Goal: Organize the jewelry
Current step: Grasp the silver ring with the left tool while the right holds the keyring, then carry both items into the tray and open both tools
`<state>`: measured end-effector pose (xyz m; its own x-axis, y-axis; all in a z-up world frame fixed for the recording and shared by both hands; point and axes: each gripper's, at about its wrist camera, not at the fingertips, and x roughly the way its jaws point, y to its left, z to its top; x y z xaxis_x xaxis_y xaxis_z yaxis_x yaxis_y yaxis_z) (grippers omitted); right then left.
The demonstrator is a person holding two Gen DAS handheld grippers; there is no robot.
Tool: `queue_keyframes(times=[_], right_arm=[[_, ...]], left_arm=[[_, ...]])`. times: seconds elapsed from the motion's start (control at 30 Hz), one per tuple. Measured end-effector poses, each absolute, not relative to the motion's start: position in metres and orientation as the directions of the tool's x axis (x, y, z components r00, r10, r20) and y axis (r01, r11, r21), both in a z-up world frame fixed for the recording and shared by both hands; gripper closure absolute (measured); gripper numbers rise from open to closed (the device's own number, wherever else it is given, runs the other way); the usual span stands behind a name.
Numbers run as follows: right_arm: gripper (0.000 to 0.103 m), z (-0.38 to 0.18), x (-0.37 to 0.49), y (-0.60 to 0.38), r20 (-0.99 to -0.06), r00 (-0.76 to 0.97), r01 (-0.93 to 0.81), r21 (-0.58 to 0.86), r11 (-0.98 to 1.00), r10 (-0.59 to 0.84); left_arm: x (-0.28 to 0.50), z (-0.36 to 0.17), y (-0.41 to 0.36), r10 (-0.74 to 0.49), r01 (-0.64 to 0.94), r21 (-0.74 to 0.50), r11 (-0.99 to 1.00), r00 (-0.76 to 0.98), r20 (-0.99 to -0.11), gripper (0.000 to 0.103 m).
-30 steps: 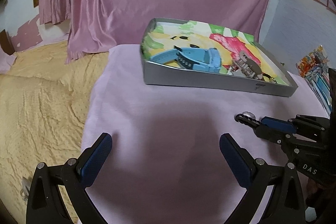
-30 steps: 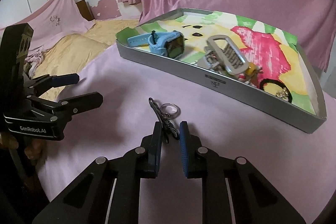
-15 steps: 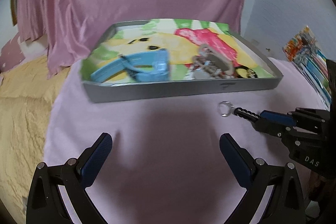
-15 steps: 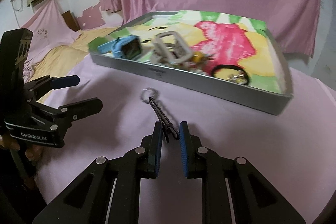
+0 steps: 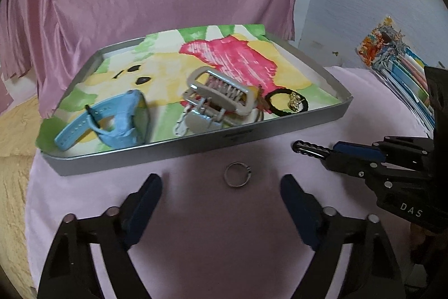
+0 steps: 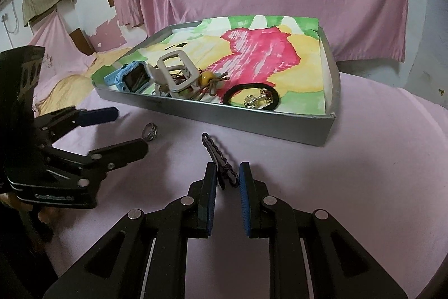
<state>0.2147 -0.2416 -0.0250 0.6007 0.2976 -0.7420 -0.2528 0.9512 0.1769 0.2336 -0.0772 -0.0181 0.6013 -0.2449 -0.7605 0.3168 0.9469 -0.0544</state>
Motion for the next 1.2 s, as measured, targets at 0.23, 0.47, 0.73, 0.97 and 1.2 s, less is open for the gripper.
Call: queue_keyframes(times=[0.23,0.47,0.73,0.97,1.2], right_arm=[[0.089,-0.027,0.219,-0.246,-0.739,0.596,-0.251,0.201,0.947,0.315],[0.089,-0.028,0.217,-0.246,-0.739,0.596,-0.247,0.202,0.948,0.313],[0.090,-0.026,0.215,-0.246,-0.729,0.609,-0.251,0.196,0.948,0.312],[0.090,-0.022,0.207,-0.245,-0.704,0.623,-0.271,0.216,0.938,0.342],[0.090,-0.001,0.198,-0.247,-0.638,0.682,-0.288,0.213,0.934,0.356]], left_arm=[[0.237,-0.023,-0.086,-0.246,0.331,-0.051,0.942,0.580,-0.777,0.051],[0.240,-0.023,-0.092,-0.217,0.325,-0.017,0.945,0.593,-0.776,0.081],[0.235,-0.021,-0.091,-0.244,0.337,-0.041,0.941,0.588,-0.771,0.083],[0.220,-0.012,-0.077,-0.310,0.332,-0.116,0.936,0.624,-0.717,0.083],[0.212,0.012,-0.066,-0.346,0.320,-0.156,0.934,0.712,-0.611,0.083]])
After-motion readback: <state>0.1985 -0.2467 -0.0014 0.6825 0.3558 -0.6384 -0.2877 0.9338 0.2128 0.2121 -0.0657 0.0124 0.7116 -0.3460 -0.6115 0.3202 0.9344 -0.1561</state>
